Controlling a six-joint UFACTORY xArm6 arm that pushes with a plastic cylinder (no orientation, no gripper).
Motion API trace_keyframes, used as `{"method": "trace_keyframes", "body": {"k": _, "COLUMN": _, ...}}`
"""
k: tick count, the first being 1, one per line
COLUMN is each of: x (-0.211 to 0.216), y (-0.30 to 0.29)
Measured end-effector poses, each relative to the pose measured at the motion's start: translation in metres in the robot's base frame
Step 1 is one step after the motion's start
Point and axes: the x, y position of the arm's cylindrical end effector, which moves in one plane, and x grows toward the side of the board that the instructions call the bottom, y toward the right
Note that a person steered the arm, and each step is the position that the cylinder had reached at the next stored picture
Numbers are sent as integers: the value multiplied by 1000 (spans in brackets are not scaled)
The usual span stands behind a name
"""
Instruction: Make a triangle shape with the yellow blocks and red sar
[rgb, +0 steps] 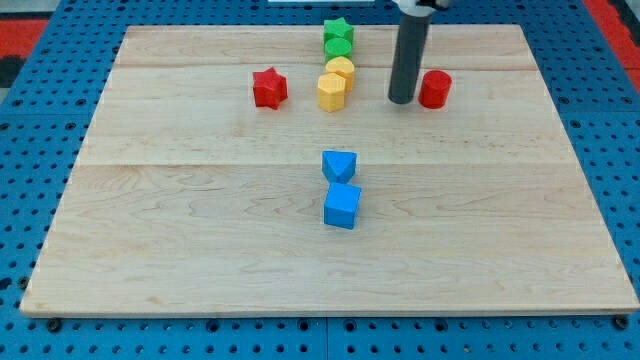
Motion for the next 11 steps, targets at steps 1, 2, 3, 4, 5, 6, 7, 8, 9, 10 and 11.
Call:
{"method": "trace_keyframes", "body": {"k": 1, "x": -4, "y": -37}}
{"method": "trace_keyframes", "body": {"k": 2, "x": -7, "y": -64}}
{"method": "trace_keyframes", "body": {"k": 3, "x": -9, "y": -66}}
{"method": "trace_keyframes", "body": {"k": 4, "x": -10, "y": -49}}
{"method": "trace_keyframes", "body": {"k": 5, "x": -18, "y": -38}}
{"method": "trace_keyframes", "body": {"k": 6, "x": -26, "y": -59}}
{"method": "trace_keyframes", "body": {"k": 7, "x": -35, "y": -84}}
{"method": "trace_keyframes", "body": {"k": 8, "x": -47, "y": -84}}
{"method": "trace_keyframes", "body": {"k": 9, "x": -52, "y": -88}}
{"method": "trace_keyframes", "body": {"k": 10, "x": -62, "y": -109}}
{"method": "trace_keyframes", "body": {"k": 11, "x": -63, "y": -151}}
